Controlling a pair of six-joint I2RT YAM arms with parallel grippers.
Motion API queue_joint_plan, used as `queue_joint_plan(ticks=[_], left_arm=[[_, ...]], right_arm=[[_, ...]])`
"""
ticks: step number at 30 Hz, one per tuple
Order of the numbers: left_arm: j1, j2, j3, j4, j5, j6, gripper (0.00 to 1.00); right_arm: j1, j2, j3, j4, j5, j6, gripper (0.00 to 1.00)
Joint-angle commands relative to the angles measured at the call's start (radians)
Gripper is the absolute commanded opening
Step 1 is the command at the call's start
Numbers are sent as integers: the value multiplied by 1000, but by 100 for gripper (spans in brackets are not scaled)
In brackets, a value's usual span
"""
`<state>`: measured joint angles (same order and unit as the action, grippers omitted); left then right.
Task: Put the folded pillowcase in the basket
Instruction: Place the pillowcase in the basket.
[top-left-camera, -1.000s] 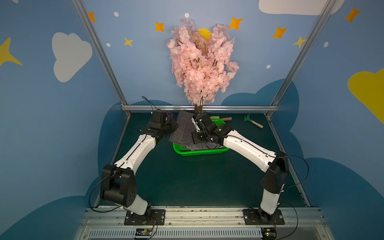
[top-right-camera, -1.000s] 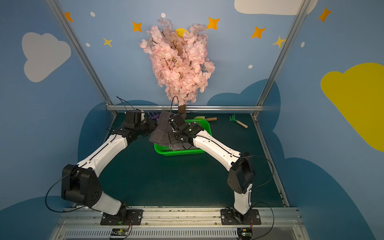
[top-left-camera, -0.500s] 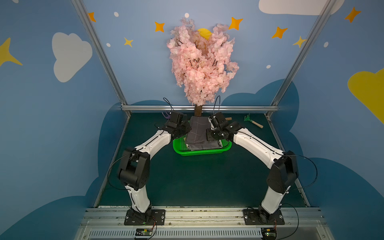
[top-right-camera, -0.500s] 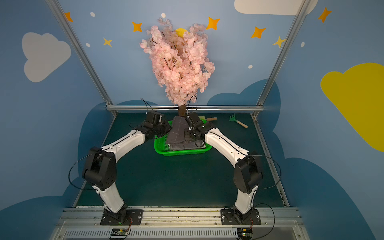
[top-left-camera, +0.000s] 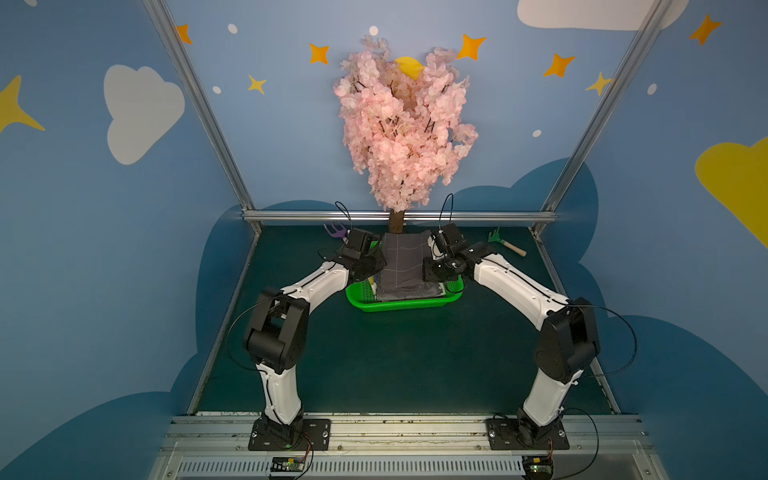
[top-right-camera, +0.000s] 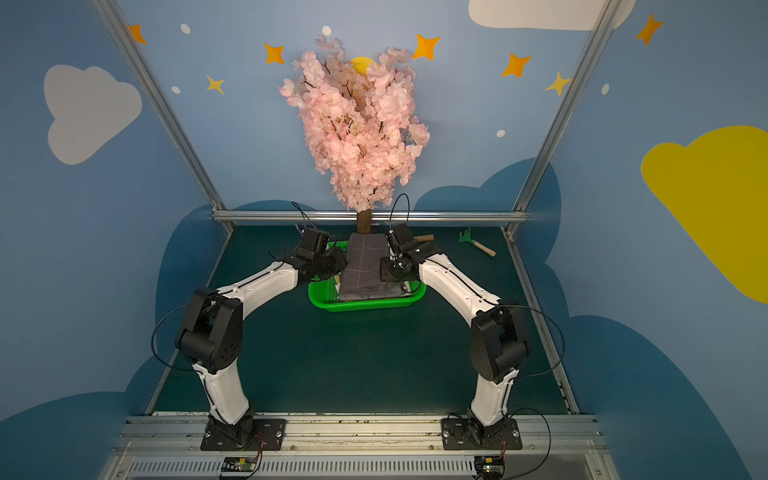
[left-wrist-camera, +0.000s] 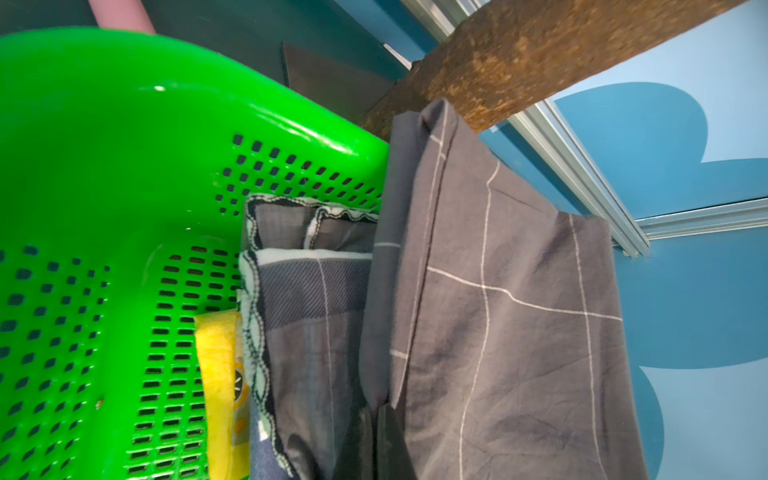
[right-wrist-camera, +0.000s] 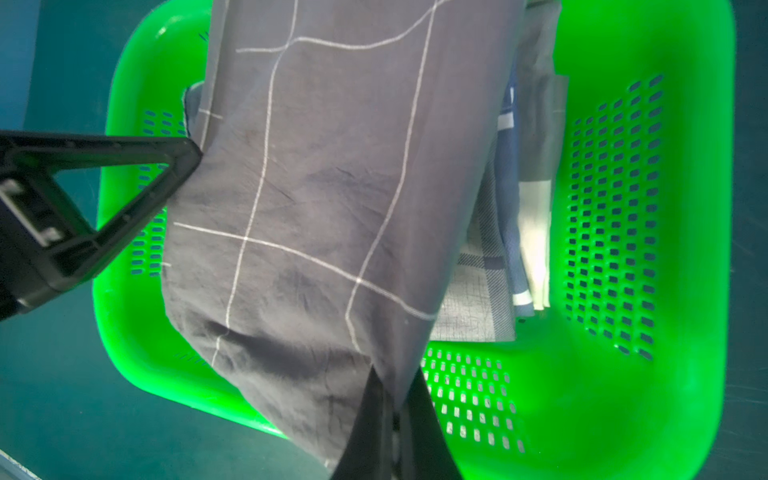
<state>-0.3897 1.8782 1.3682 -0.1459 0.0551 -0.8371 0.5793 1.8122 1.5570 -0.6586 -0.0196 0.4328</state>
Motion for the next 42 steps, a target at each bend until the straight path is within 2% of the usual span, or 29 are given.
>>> queue_joint_plan(ticks=[1,5,7,9,11,15,19,20,21,22,26,30,32,36,39,42], left_arm=[[-2,5,-27,6,-30,20,7],[-2,-19,-41,-9,-45,41,20],[-1,-38,-46,-28,-57,57,35],[-2,-65,-50,-47,-79,73,51],[-2,-95,-53,-70,-103,98,62],[1,-170,-57,-124,-162,138,66],[15,-281,-64,-181,-242,211,69],[21,-316,-66,-201,-268,239,73],[29,-342,-69,-211,-290,271,84],[39,-375,-75,-218,-308,314,99],[102,-442,-11,-329,-369,466,100],[167,-492,-62,-281,-372,595,100],[188,-527,-153,-212,-354,620,100],[207,-599,-413,32,-371,682,100],[274,-616,-580,223,-307,660,100],[314,-591,-664,328,-297,663,100]], right_arm=[[-7,18,-26,-11,-5,-3,7],[-15,14,-56,-13,-1,12,29],[-17,2,-67,-13,2,16,40],[-20,-14,-76,-13,6,17,44],[-21,-33,-80,-15,17,12,52],[-22,-91,-83,-16,43,4,56],[-22,-192,-103,-15,92,-16,78],[-23,-225,-112,-14,110,-25,86],[-24,-255,-122,-13,127,-37,92],[-27,-291,-138,-9,155,-44,98],[-83,-437,-222,67,268,-150,98],[-266,-541,-252,76,200,-186,98],[-361,-577,-304,119,170,-204,98],[-470,-583,-424,201,158,-266,98],[-503,-586,-515,272,157,-307,98],[-515,-604,-629,400,162,-364,98]])
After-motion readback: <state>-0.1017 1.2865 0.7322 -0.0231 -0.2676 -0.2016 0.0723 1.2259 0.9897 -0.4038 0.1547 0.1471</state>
